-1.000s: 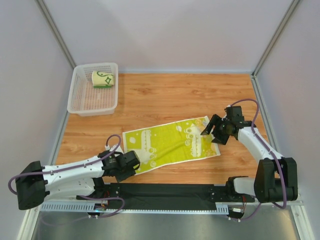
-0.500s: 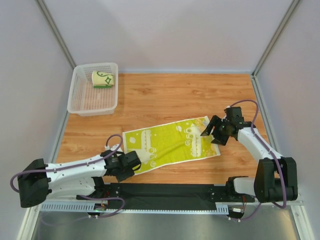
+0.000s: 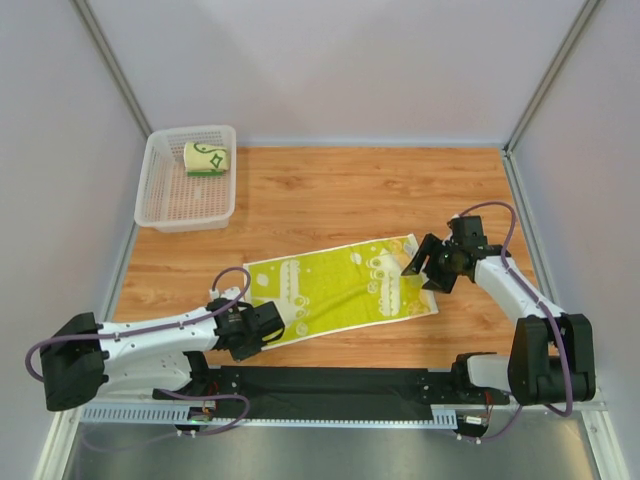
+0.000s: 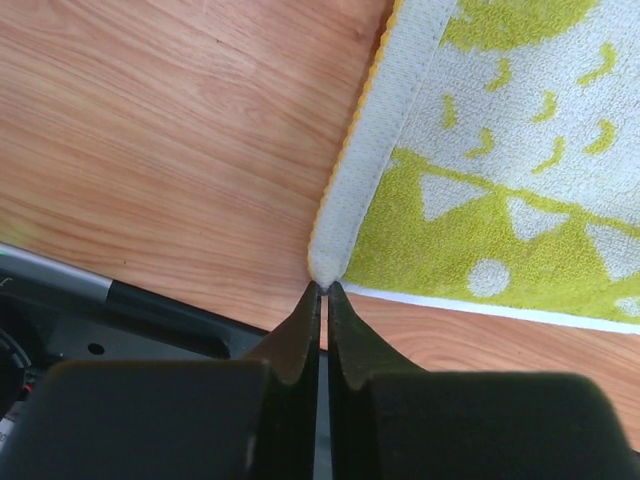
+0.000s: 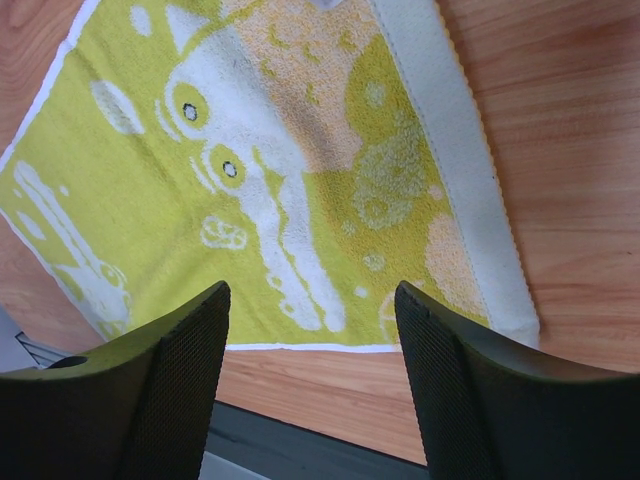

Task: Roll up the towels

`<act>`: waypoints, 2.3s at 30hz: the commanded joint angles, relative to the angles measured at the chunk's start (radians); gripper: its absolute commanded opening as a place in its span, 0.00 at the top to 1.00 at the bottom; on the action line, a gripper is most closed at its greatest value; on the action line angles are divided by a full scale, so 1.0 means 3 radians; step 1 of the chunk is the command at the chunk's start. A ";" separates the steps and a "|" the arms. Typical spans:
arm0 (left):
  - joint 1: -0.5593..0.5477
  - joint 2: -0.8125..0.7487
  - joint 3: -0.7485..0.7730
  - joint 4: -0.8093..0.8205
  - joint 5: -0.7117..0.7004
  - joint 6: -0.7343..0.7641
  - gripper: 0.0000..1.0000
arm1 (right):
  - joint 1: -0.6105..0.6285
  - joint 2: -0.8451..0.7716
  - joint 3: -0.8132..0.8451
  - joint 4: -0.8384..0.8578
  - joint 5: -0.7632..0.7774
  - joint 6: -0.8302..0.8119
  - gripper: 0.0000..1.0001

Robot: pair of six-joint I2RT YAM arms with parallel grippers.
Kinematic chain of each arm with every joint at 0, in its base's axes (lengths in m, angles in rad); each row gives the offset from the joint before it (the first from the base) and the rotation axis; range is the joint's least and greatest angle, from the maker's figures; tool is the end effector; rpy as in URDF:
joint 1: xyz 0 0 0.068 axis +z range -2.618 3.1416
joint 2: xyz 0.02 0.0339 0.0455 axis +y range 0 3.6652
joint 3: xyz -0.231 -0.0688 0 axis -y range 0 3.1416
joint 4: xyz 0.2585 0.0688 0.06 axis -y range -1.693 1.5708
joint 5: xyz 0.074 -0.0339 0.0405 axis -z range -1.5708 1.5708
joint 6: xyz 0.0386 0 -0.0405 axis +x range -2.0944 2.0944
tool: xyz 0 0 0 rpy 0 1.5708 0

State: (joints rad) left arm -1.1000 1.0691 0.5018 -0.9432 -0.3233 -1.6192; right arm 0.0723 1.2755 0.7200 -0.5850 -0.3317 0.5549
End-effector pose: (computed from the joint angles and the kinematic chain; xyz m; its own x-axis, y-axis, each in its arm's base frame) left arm 0.0861 -0.1422 0.1173 -0.8135 -0.4897 -0.3138 -0.4927 0.8669 -0.0755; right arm 0.2486 0.0306 0.1487 -0.8778 0.4359 -0.1986 0.3044 0.8278 0.4713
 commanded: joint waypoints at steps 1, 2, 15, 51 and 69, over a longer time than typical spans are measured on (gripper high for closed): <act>0.0000 0.0047 -0.0037 -0.0108 -0.0257 -0.0002 0.99 | -0.0011 -0.0048 -0.0028 0.0089 -0.0024 -0.0014 0.32; 0.0000 0.0031 -0.0031 -0.0118 -0.0267 0.0008 1.00 | -0.0011 -0.0053 -0.0028 0.0094 -0.0019 -0.0009 0.32; 0.0532 -0.0296 0.0107 0.0009 -0.0288 0.0851 1.00 | -0.0552 -0.0130 -0.0345 0.0013 0.0272 0.0170 0.31; 0.0987 -0.0409 0.0173 0.0173 -0.0098 0.1373 1.00 | -0.0348 -0.1199 -0.1219 -0.0443 -0.0009 0.0487 0.52; 0.0987 -0.0460 0.0163 0.0112 -0.0103 0.1363 1.00 | -0.0328 -0.0918 -0.1112 -0.0300 0.0124 0.0549 0.57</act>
State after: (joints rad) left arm -0.8089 0.9527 0.5266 -0.8883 -0.3492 -1.2240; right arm -0.0299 0.9859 0.3809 -0.6834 -0.3405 0.7155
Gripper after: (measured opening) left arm 0.007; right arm 0.431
